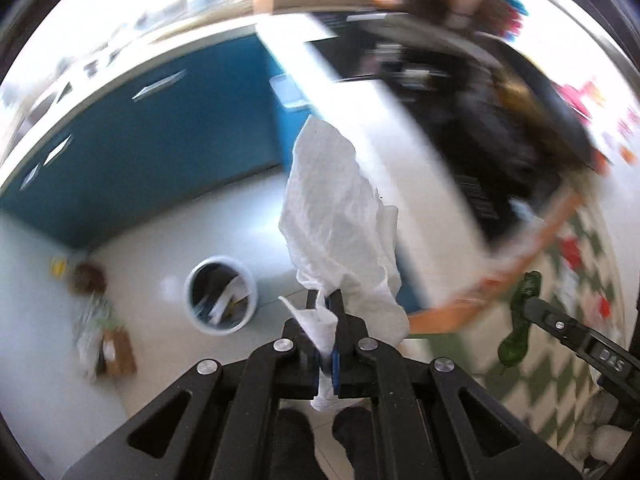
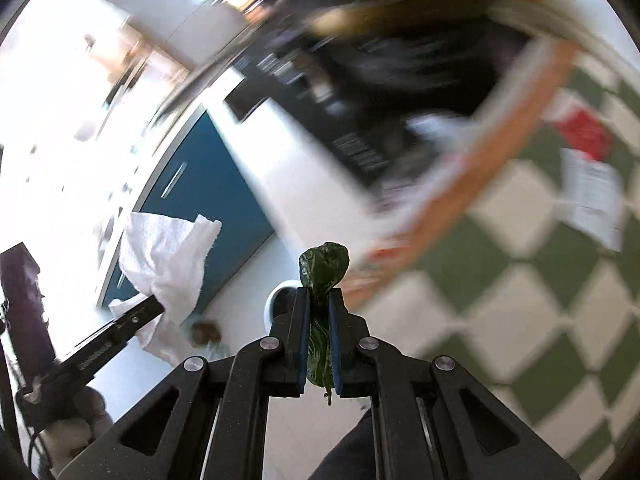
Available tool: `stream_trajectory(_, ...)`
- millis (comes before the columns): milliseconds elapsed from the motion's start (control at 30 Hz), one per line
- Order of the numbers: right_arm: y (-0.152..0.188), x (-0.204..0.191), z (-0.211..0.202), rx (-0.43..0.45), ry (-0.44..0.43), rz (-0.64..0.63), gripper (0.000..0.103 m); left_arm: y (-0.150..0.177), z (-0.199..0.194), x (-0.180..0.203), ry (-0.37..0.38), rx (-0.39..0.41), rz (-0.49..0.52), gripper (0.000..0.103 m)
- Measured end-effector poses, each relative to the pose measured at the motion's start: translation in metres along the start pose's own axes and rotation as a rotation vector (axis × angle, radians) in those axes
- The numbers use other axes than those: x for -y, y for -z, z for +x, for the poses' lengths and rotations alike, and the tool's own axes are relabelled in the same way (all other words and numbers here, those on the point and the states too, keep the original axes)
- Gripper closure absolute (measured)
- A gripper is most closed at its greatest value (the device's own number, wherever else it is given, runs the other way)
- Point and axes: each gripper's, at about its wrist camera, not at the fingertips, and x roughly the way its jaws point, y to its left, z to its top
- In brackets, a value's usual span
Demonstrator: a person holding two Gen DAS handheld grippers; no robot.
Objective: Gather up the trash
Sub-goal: 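Carry the tissue and green pepper over the trash bin with both tools, then open both tools to drop the tissue and pepper into the bin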
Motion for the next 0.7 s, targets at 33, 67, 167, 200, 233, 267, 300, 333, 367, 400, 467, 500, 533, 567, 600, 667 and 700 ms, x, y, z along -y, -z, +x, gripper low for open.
stream_trajectory(33, 0.001, -0.019, 0.020, -0.020, -0.009, -0.029, 0.094, 0.001, 0.009, -0.025, -0.017, -0.012, -0.039, 0.102)
stream_trajectory(67, 0.001, -0.034, 0.038, -0.034, -0.012, -0.054, 0.094, 0.003, 0.020, -0.047, -0.034, -0.023, -0.071, 0.102)
stream_trajectory(167, 0.011, -0.085, 0.112, -0.098, -0.008, -0.129, 0.094, 0.008, 0.065, -0.112, -0.070, -0.070, -0.163, 0.102)
stream_trajectory(200, 0.018, -0.099, 0.142, -0.123, 0.000, -0.154, 0.094, 0.011, 0.091, -0.138, -0.083, -0.096, -0.195, 0.102)
stream_trajectory(233, 0.026, -0.110, 0.174, -0.150, 0.003, -0.174, 0.094, 0.015, 0.108, -0.153, -0.086, -0.112, -0.217, 0.102)
stream_trajectory(267, 0.032, -0.118, 0.200, -0.171, 0.006, -0.188, 0.094, 0.019, 0.131, -0.172, -0.086, -0.136, -0.242, 0.102)
stream_trajectory(300, 0.038, -0.123, 0.227, -0.188, 0.016, -0.202, 0.094, 0.023, 0.157, -0.189, -0.085, -0.164, -0.266, 0.102)
stream_trajectory(333, 0.045, -0.129, 0.258, -0.203, 0.029, -0.214, 0.094, 0.028, 0.183, -0.208, -0.084, -0.191, -0.290, 0.102)
stream_trajectory(367, 0.054, -0.131, 0.298, -0.229, 0.036, -0.216, 0.094, 0.034, 0.217, -0.227, -0.076, -0.222, -0.314, 0.102)
stream_trajectory(400, 0.060, -0.130, 0.324, -0.244, 0.039, -0.215, 0.094, 0.038, 0.242, -0.240, -0.066, -0.246, -0.331, 0.102)
stream_trajectory(467, 0.076, -0.124, 0.397, -0.278, 0.052, -0.207, 0.094, 0.050, 0.304, -0.270, -0.058, -0.294, -0.365, 0.102)
stream_trajectory(500, 0.084, -0.118, 0.435, -0.297, 0.056, -0.196, 0.094, 0.055, 0.326, -0.282, -0.051, -0.312, -0.377, 0.102)
stream_trajectory(533, 0.091, -0.111, 0.467, -0.314, 0.063, -0.186, 0.094, 0.061, 0.355, -0.295, -0.055, -0.334, -0.389, 0.102)
stream_trajectory(567, 0.097, -0.106, 0.495, -0.331, 0.061, -0.179, 0.094, 0.067, 0.379, -0.305, -0.047, -0.350, -0.401, 0.102)
stream_trajectory(600, 0.103, -0.102, 0.524, -0.346, 0.062, -0.178, 0.094, 0.073, 0.403, -0.316, -0.031, -0.369, -0.423, 0.102)
stream_trajectory(667, 0.113, -0.095, 0.576, -0.369, 0.068, -0.189, 0.094, 0.084, 0.445, -0.335, -0.017, -0.398, -0.443, 0.102)
stream_trajectory(700, 0.116, -0.093, 0.596, -0.379, 0.066, -0.191, 0.094, 0.087, 0.464, -0.341, -0.014, -0.406, -0.448, 0.102)
